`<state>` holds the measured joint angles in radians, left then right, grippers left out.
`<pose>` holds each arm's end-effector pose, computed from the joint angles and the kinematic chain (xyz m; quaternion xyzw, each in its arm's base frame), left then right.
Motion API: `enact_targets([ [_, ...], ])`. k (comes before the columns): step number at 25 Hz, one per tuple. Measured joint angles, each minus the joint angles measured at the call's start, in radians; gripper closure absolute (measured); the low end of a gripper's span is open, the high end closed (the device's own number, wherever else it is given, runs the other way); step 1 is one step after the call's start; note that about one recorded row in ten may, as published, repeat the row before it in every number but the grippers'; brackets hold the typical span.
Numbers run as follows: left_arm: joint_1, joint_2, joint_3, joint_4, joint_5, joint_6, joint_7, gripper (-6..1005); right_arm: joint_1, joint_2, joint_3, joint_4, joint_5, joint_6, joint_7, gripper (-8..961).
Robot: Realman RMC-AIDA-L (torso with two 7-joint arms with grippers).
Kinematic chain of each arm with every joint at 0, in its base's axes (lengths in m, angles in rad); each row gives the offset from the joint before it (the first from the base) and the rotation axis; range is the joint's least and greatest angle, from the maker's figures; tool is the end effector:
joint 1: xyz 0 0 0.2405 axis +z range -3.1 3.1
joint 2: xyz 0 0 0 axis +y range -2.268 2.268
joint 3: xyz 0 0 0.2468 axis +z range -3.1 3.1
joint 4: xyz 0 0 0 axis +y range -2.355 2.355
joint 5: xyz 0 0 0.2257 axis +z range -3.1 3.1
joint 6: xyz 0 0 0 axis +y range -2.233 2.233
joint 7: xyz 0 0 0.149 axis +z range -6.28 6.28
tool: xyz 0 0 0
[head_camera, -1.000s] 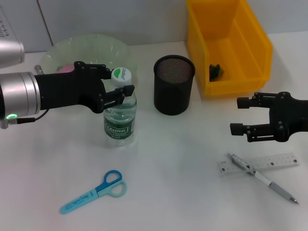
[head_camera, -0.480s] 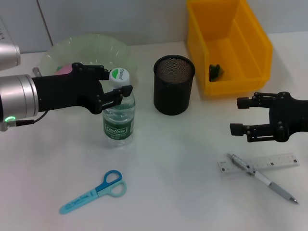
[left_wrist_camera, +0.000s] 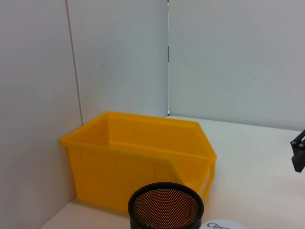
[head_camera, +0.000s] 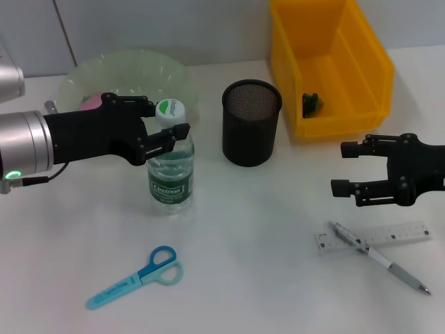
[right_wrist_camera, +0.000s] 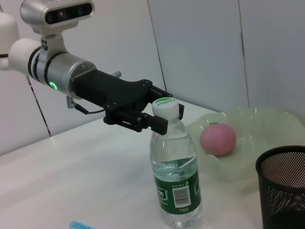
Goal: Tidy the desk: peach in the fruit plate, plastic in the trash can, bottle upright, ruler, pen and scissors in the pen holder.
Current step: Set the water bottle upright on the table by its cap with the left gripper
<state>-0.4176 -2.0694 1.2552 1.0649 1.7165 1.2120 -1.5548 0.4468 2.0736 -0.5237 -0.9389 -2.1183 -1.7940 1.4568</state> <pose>-0.1875 0.3728 -0.0020 -0.9541 -0.1123 -0.1960 0.1966 0.2776 0.3136 0.0670 -0.9441 0.1994 0.2161 0.1488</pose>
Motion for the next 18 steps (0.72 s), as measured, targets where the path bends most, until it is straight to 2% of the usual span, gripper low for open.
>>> enact_targets([
  [4,0.000,0.000,-0.005,-0.014,-0.012,0.000,0.008,559,-0.001,-0.001,-0.001,0.002,0.000,0.001,-0.001,217],
  [18,0.018,0.003,-0.007,-0.039,-0.069,0.009,0.062,429,-0.002,-0.001,-0.001,-0.004,0.000,0.001,-0.001,220],
])
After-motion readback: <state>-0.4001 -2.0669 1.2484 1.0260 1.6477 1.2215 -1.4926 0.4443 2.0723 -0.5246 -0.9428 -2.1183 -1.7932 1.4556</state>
